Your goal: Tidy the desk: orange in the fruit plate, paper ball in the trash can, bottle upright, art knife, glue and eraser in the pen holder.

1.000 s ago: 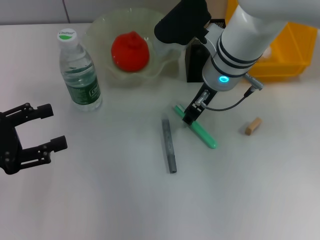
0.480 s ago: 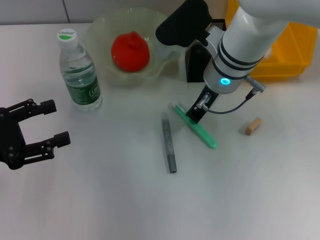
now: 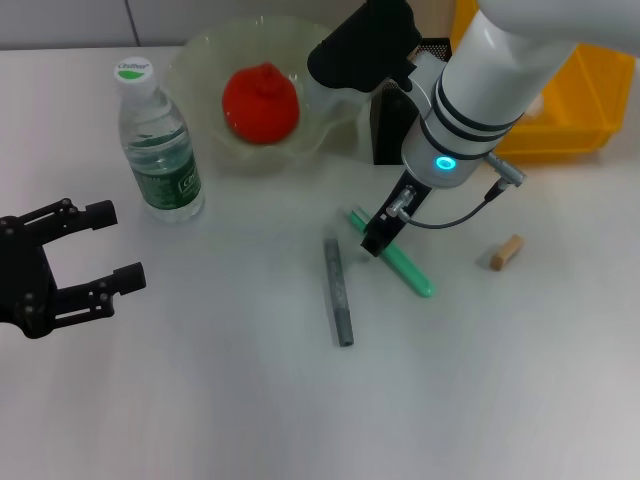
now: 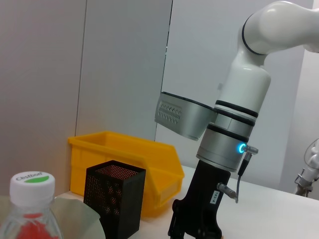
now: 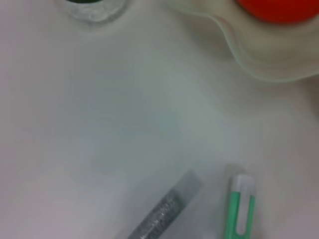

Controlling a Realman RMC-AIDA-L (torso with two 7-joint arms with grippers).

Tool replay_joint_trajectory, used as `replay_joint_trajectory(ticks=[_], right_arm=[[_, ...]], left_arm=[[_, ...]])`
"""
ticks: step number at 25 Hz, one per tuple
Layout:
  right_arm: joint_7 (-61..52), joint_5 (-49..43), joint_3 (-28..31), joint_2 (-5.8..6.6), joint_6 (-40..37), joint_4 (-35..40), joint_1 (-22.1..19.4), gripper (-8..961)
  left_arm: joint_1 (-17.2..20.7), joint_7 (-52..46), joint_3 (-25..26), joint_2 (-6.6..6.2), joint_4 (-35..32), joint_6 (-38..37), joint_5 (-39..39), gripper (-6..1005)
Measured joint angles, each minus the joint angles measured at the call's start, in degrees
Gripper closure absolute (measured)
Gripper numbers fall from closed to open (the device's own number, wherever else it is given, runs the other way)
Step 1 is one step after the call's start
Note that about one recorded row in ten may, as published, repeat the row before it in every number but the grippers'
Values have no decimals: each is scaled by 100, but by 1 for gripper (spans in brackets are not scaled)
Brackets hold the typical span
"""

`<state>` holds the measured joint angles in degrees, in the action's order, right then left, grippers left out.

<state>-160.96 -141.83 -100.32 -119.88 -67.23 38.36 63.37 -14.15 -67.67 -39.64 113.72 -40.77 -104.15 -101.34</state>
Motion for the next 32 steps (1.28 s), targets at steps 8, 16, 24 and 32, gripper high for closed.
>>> replay_joint_trajectory(ticks=[8,16,24,32], right_arm=[[12,97,-43,0,134,-75,-8,503],[11,212,-253,0,344,-115,-69,463],[11,236,-305,0,309,-142,-79,519],[13,236,-238,7,249,-84,-127,733]], left_arm=[[-16,25,0,40,-1,27,-10,185],[-36,47,0,57,59,45,-26,184],[-61,17,8,51,102,51,-70,185],[-62,5,39,29,104,53,-70,185]])
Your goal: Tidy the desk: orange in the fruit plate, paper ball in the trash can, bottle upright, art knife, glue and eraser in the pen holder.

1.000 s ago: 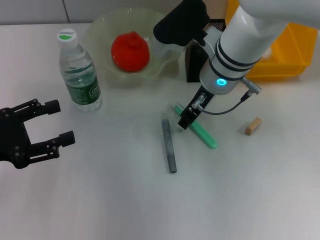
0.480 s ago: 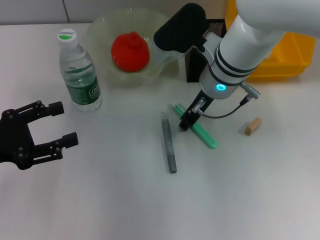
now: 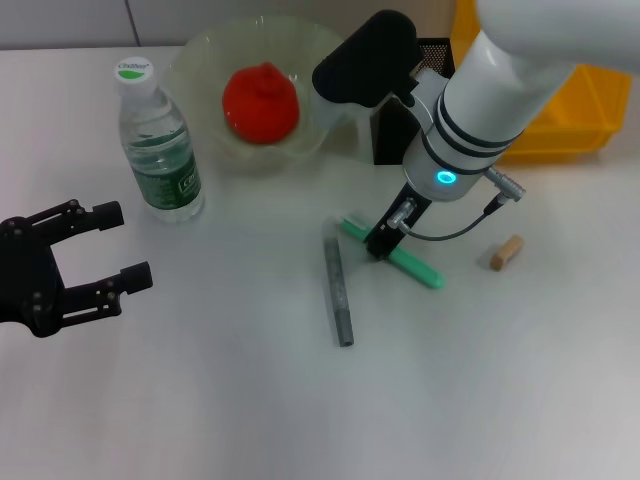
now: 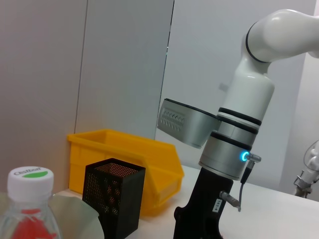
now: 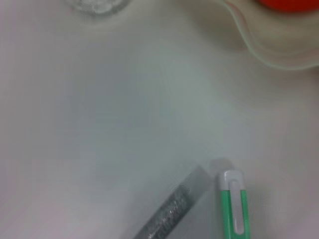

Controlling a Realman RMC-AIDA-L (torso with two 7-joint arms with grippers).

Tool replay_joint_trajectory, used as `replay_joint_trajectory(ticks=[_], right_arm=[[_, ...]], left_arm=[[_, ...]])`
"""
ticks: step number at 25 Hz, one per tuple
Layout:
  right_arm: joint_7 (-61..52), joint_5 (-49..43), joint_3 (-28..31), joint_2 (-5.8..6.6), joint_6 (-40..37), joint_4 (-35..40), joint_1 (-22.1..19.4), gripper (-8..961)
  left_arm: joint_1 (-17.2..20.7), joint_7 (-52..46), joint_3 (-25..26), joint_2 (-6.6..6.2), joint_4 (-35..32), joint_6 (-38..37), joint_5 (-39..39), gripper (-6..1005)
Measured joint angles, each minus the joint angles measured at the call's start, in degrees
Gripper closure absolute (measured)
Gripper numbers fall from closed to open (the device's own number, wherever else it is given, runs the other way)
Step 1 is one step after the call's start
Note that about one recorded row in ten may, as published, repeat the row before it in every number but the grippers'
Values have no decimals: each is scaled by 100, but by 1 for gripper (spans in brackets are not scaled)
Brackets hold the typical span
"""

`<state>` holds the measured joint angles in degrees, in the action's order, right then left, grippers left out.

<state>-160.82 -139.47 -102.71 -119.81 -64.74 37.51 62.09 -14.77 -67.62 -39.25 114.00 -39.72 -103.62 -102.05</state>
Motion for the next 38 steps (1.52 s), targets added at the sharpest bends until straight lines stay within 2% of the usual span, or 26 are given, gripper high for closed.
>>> replay_joint_trajectory(ticks=[4,11,16,17,18,20,24,26,27,30,32,33,37,38], right_arm=[[1,-148,296,47,-277,681,-303,775],[171,-884,1330,62,-820,2830,-1215,785],[522,-868,1821,54,-535,4195,-1969,785],[611,-864,1846,59,-242,4620,-2271,785],[611,-864,1846,59,-242,4620,-2271,785],[743,-861,1849,59,102,4880,-2533,785],[1225,-726,1781,52,923,4870,-2919,784],[1639,-455,1709,46,1304,4603,-3012,784],[2242,7,1567,43,1810,4196,-3077,784],[2781,429,1410,42,2267,3840,-3110,784],[3577,1064,1174,40,3001,3348,-3148,784],[3577,1064,1174,40,3001,3348,-3148,784],[4632,2057,844,37,4008,2826,-3186,784],[4632,2057,844,37,4008,2826,-3186,784]], left_arm=[[2,7,7,-1,9,0,0,185],[2,40,12,14,22,9,1,184],[-2,28,14,26,26,71,30,184],[-8,11,14,31,27,95,39,184],[-8,11,14,31,27,95,39,184],[-38,-10,14,36,31,116,46,184],[-86,-47,14,57,34,151,52,184],[-116,-59,15,75,38,180,53,184],[-149,-65,14,93,44,217,53,184],[-188,-70,14,98,74,238,48,185],[-243,-73,14,99,139,248,36,185],[-262,-75,14,97,161,255,32,185],[-278,-81,14,96,184,295,24,185],[-279,-81,14,97,184,301,24,185]])
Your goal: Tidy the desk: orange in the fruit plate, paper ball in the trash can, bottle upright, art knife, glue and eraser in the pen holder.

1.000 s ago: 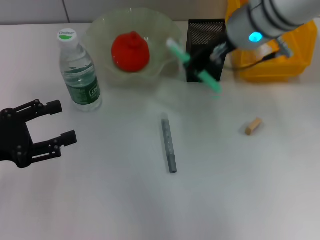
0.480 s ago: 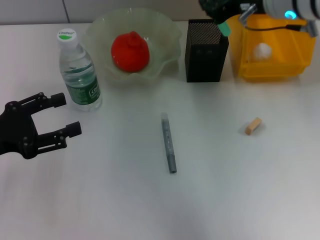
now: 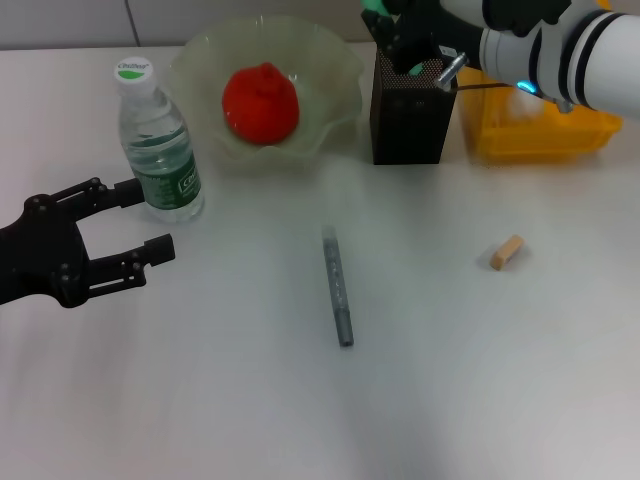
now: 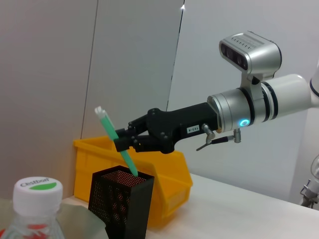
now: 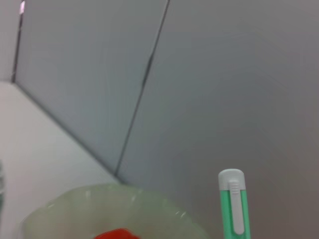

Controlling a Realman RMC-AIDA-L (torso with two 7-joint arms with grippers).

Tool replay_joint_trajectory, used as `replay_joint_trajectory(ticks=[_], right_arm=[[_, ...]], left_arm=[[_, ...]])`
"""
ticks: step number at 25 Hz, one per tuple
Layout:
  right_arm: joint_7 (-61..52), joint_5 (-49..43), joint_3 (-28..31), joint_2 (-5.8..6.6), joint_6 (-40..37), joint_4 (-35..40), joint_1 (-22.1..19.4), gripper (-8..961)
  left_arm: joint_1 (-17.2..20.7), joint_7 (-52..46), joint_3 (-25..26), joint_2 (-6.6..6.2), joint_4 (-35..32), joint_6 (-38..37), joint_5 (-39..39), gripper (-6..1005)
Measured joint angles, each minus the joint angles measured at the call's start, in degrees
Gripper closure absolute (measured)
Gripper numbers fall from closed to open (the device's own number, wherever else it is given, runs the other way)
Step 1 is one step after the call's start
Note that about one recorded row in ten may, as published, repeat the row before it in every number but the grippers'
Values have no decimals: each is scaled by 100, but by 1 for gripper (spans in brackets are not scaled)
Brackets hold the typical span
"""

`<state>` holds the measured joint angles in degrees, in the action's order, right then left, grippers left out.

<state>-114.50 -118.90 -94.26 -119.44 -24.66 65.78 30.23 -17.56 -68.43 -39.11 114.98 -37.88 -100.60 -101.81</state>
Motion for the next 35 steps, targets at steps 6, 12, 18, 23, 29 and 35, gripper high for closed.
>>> replay_joint_trajectory(ticks=[6,12,18,23,29,35], right_arm=[[391,394,-3,11,271,-185,-18,784],[465,422,-58,11,559,-548,14,785],[459,435,-86,2,590,-610,3,784],[483,720,-79,13,588,-700,59,710],[497,736,-67,6,558,-670,35,621],[184,737,208,9,-248,-228,-51,437]], left_arm=[[-3,-24,0,26,1,41,-9,185],[3,-37,-13,56,9,95,-14,185],[-4,-56,-37,57,9,104,-14,184],[-21,-56,-44,68,9,103,-15,184],[15,-56,-4,72,9,84,-14,184],[20,-56,0,71,9,75,-14,184]])
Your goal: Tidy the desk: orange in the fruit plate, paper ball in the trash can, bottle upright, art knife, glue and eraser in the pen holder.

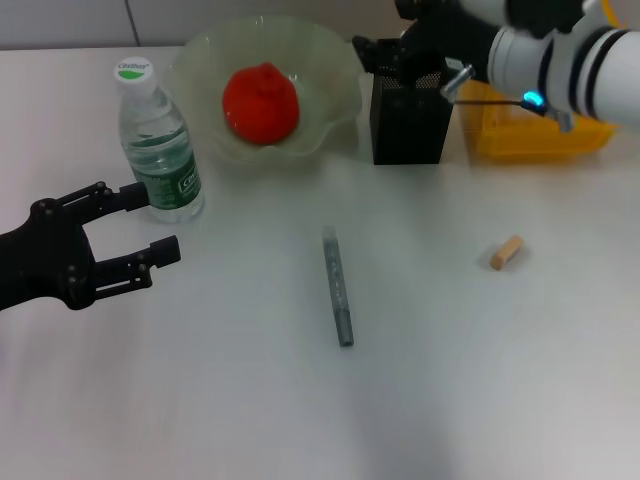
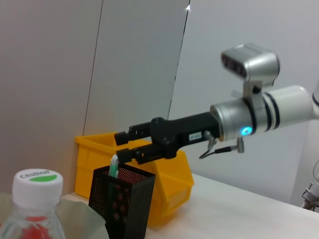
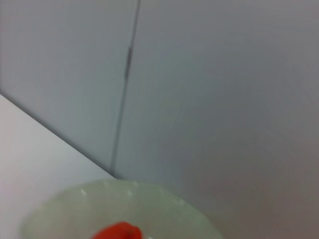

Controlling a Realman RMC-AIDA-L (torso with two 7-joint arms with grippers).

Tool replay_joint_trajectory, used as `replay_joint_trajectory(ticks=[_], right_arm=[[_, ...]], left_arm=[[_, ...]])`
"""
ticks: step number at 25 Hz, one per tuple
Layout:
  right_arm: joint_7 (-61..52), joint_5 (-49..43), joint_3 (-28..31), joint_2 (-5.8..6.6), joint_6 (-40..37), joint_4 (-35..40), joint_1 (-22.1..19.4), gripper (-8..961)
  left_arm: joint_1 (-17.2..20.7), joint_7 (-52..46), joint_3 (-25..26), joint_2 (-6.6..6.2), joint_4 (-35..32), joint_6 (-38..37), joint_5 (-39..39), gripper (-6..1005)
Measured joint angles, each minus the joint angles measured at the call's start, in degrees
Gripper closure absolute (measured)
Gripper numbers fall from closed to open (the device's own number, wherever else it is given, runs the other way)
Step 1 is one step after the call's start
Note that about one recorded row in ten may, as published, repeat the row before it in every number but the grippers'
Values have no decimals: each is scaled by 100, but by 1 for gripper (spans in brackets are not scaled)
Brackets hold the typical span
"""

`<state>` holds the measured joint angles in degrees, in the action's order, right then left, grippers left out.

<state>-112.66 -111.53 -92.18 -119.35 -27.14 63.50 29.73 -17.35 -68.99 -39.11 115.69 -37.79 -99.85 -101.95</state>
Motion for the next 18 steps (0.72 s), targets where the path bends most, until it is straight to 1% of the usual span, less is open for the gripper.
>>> replay_joint_trajectory(ticks=[1,2,3,4,5,6,7,8,9,12,14,16,18], right_arm=[[-90,-1,128,4,-295,145,-26,390],[-232,-32,422,6,-831,370,-49,343],[-352,-63,632,10,-1213,506,-50,320],[-765,-247,1240,18,-2268,829,19,297],[-765,-247,1240,18,-2268,829,19,274],[-1040,-435,1514,20,-2781,1006,87,251],[-1238,-591,1649,24,-3067,1109,134,228],[-1623,-977,1826,27,-3518,1314,211,205],[-1976,-1353,1948,27,-3864,1522,285,206],[-2797,-2493,1980,21,-4613,2118,442,210],[-3200,-3203,1929,22,-5332,2450,647,212],[-3387,-3719,1898,20,-6174,2485,983,215],[-3492,-4149,1888,17,-6971,2299,1386,217]], left_arm=[[3,0,0,-1,0,-11,0,184],[7,0,0,-2,0,-12,0,184],[7,0,0,-2,0,-12,0,184],[12,0,0,-3,28,-14,1,184],[12,0,0,-3,45,-15,0,185],[12,0,0,-4,61,-15,1,185],[8,0,0,-7,83,-16,1,185],[8,0,0,-7,83,-16,1,185],[3,0,0,-13,96,-17,1,185],[-7,0,-10,-19,116,-12,1,185],[-18,0,-36,-22,122,2,1,185],[-21,0,-40,-27,122,4,1,185],[-30,0,-42,-29,123,2,0,185]])
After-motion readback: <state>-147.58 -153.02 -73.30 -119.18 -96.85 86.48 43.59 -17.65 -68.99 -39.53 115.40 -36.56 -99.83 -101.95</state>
